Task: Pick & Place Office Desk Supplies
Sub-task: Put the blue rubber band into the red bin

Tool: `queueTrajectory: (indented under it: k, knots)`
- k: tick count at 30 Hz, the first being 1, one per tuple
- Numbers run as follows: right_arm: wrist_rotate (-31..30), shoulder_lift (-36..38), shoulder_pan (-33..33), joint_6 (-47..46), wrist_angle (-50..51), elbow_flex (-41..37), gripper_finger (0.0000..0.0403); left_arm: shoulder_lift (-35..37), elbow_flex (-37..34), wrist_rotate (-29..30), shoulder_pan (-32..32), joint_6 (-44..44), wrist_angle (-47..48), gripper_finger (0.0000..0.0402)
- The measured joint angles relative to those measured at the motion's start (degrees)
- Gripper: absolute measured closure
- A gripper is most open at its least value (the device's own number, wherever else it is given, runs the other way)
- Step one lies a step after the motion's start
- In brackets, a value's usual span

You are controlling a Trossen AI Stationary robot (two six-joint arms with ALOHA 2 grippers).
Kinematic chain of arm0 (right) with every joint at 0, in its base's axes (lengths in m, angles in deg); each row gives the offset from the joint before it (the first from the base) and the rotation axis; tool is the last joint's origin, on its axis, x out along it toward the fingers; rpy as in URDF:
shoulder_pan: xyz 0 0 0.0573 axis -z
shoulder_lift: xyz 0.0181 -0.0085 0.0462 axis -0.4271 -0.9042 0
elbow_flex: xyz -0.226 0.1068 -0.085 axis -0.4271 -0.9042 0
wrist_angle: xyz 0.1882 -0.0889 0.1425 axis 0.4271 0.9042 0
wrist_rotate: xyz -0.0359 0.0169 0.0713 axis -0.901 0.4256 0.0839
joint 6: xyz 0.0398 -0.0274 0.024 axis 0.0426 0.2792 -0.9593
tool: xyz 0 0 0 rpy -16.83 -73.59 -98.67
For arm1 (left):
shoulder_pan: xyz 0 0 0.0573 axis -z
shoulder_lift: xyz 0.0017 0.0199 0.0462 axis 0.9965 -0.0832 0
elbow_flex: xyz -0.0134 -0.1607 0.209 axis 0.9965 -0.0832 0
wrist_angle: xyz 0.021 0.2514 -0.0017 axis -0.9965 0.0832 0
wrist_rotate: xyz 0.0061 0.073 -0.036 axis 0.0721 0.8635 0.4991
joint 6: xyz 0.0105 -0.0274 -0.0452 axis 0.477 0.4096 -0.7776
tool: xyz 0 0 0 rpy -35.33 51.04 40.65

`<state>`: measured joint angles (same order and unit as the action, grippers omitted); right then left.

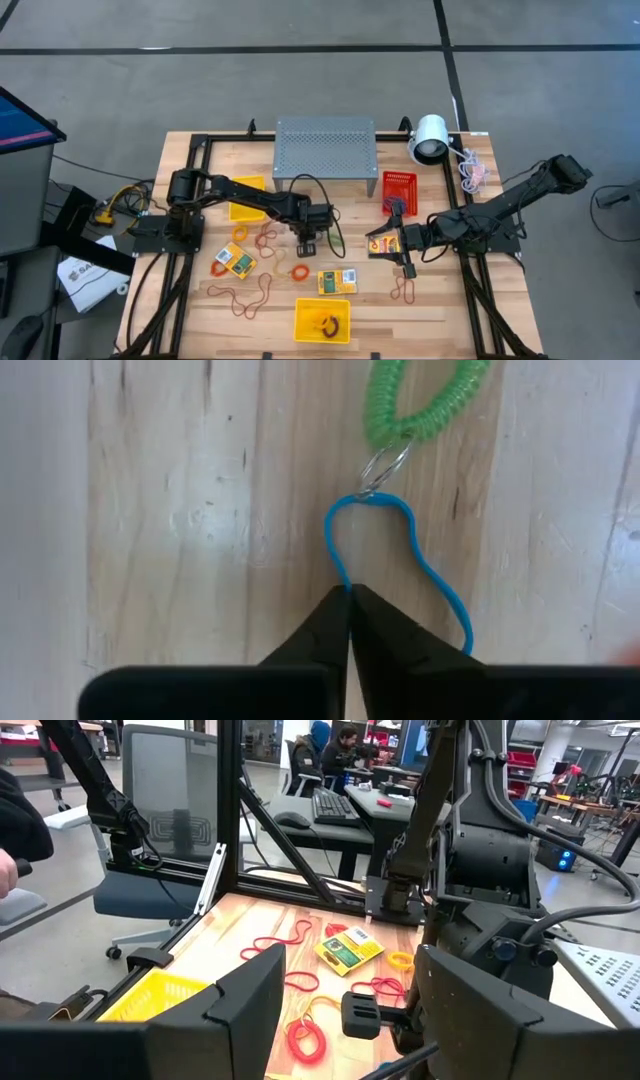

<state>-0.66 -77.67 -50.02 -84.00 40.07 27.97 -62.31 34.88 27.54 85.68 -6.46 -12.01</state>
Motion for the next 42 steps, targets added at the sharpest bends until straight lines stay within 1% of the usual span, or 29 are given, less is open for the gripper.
queueTrajectory:
  k: [6, 11, 21, 27, 30, 33, 37, 39, 42]
  knots:
    - [0.0, 0.0, 0.0, 0.0, 0.0, 0.0, 0.0182, 0.3, -0.1, -0.1, 0.0, 0.0, 0.2, 0.0399]
    - [0.0, 0.0, 0.0, 0.0, 0.0, 0.0, 0.0182, 2.3, -0.5, -0.4, -0.2, 0.0, 2.2, 0.04]
    - [0.0, 0.0, 0.0, -0.1, 0.3, 0.0, 0.0182, 10.6, -0.3, -0.3, -0.2, 1.1, 1.8, 0.04]
    - [-0.1, -0.4, 1.1, -3.1, 1.1, 0.0, 0.0182, 16.6, -0.2, -0.3, -0.2, 2.6, 0.7, 0.04]
    - [-1.5, -2.5, 3.5, -6.6, 1.0, 0.1, 0.0182, 19.0, -0.2, -0.2, -0.2, 3.4, -2.0, 0.04]
    - [-3.0, -7.0, 6.3, -10.7, -0.5, 0.1, 0.0182, 21.0, -0.2, -0.2, 0.0, 5.4, -4.4, 0.04]
    - [-3.2, -13.5, 8.7, -12.7, -8.1, 0.0, 0.0182, 22.1, -0.1, -0.1, 0.0, 5.9, -6.9, 0.04]
    - [-3.2, -16.0, 8.8, -12.7, -12.5, 0.0, 0.0182, 22.3, -0.1, 1.2, 0.0, 6.2, -7.2, 0.04]
    - [-3.1, -18.3, 9.1, -14.1, -15.4, 0.1, 0.0182, 22.4, -0.1, 4.6, 0.4, 8.0, -7.0, 0.04]
